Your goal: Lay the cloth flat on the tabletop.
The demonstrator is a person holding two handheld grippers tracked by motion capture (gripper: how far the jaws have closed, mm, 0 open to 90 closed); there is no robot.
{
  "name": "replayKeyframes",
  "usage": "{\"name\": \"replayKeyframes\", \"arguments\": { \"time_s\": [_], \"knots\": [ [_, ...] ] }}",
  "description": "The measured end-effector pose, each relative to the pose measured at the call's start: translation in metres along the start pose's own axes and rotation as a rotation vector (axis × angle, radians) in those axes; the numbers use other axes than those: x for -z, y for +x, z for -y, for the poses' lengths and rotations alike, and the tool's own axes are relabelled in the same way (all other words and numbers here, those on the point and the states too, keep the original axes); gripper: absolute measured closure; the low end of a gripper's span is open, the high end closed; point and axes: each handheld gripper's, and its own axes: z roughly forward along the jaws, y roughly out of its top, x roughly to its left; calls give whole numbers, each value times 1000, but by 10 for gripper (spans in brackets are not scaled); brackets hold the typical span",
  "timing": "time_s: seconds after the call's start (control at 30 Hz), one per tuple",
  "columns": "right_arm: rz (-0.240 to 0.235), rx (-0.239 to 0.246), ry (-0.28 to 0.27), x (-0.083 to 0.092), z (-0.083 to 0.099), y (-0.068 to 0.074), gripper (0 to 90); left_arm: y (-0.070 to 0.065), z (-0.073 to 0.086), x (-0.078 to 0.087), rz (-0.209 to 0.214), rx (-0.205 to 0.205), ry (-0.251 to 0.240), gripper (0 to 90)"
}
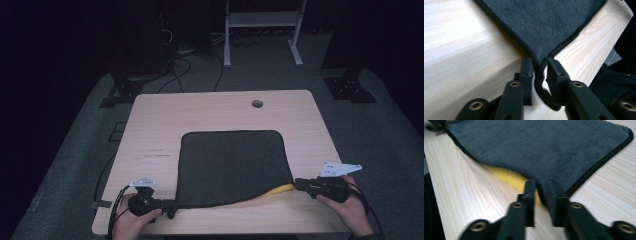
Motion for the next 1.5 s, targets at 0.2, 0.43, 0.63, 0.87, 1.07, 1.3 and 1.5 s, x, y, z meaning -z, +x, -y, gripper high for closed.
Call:
{"name": "replayKeyframes", "arguments": {
  "time_s": [0.2,0.43,0.63,0.87,1.07,1.3,1.5],
  "knots": [
    [49,-38,-57,2,-1,-7,520,2,-7,6,-73,-100,-63,608],
    [255,-96,-1,-16,-1,-30,358,7,-19,-2,-165,-206,-127,578],
    [354,-128,56,-26,1,-49,309,14,-35,-13,-247,-216,-117,546],
    [409,-159,86,-32,6,-67,286,28,-57,-31,-269,-176,-117,509],
    [402,-164,55,-34,9,-70,249,39,-74,-46,-309,-161,-123,505],
    [406,-173,58,-35,9,-70,216,56,-89,-64,-361,-121,-144,522],
    [405,-174,59,-35,9,-70,211,61,-91,-68,-385,-114,-106,558]
  ]
}}
